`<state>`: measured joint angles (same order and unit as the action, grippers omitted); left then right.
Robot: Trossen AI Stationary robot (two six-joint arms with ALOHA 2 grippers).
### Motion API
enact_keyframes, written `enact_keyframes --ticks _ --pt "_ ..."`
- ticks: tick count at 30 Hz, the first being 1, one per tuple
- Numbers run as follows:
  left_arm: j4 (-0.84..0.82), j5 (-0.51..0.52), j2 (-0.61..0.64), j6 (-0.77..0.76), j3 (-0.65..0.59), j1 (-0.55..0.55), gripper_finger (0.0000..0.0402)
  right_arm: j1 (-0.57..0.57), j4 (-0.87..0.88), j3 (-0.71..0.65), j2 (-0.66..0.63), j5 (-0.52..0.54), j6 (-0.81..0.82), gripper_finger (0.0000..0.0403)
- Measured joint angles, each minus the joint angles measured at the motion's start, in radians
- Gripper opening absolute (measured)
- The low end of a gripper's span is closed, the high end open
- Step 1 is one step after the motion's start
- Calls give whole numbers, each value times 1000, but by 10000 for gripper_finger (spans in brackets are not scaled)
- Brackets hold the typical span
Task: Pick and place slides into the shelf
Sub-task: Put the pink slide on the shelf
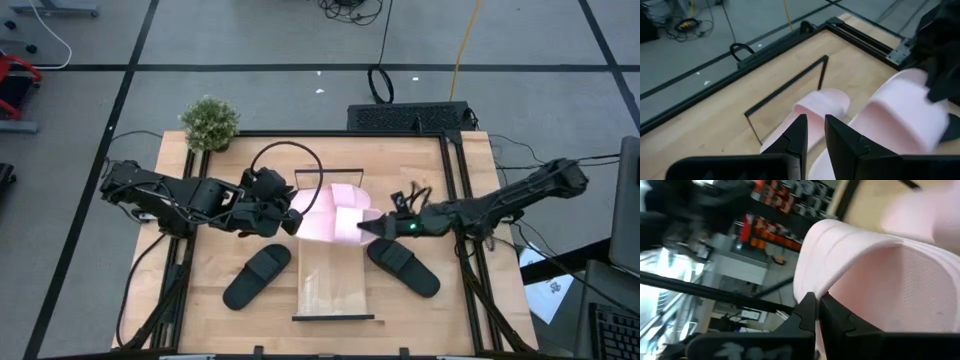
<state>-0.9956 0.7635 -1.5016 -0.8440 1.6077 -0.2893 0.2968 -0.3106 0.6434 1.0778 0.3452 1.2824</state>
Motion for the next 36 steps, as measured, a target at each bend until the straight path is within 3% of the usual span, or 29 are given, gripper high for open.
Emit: enact_keyframes --ticks 6,12,19,27,36 --pt "1 -57 0 6 0 0 62 15 -141 0 148 17 54 0" --pt "1 -66 0 17 0 0 62 13 -149 0 216 -9 93 0" --pt "1 -79 0 56 0 1 62 8 -159 -52 230 17 89 0" --pt "2 -82 0 82 0 1 62 -17 -355 -165 230 53 52 0" --pt "2 -84 0 83 0 23 62 -28 -385 -172 241 51 14 0"
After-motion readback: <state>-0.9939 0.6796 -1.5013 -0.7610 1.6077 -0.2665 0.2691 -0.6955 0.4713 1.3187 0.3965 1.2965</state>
